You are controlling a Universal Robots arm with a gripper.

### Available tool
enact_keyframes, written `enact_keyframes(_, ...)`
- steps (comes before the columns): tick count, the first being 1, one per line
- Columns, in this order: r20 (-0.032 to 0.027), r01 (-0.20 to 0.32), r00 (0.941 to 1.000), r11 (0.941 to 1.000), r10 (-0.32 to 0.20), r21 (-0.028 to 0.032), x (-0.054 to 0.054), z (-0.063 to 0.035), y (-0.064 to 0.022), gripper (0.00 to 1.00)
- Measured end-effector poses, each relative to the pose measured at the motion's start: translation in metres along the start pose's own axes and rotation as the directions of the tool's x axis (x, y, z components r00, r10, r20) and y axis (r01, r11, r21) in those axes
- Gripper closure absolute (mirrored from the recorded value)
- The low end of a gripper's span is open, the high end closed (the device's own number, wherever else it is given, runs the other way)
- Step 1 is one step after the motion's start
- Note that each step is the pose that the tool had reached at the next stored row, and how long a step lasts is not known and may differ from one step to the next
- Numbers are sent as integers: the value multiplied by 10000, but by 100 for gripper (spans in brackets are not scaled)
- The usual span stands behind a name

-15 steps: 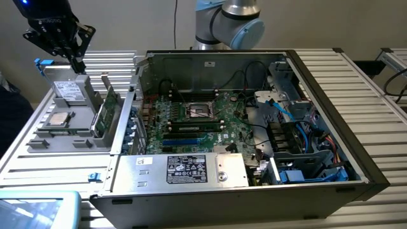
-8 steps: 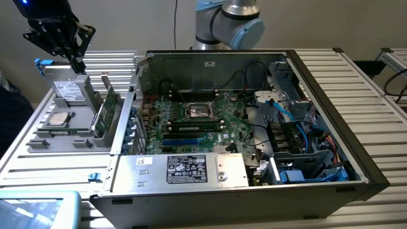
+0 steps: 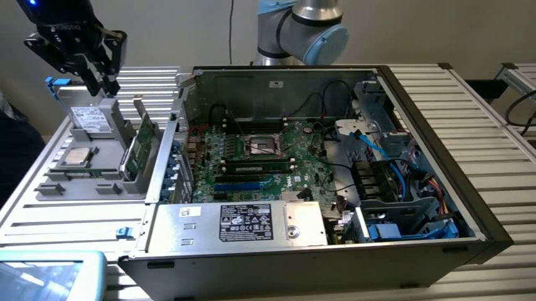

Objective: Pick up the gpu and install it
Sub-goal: 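Pick up the gpu and move the gpu toward the slot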

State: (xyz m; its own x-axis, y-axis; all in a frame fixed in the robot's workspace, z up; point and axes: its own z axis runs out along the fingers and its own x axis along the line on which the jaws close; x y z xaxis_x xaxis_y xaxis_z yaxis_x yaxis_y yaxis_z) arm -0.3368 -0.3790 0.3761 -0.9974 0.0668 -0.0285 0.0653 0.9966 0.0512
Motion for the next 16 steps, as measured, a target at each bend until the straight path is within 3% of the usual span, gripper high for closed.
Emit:
enact_keyframes(2, 21, 2, 10000, 10000, -2, -2, 0, 7, 0, 63)
enact_keyframes(3, 50, 2, 10000, 10000, -2, -5, 1, 19, -1, 56)
enact_keyframes(7, 127, 5, 9999, 10000, -5, -11, 14, 80, -5, 56)
enact_keyframes(16, 163, -143, 9998, 9999, 143, -9, 118, 240, -20, 56)
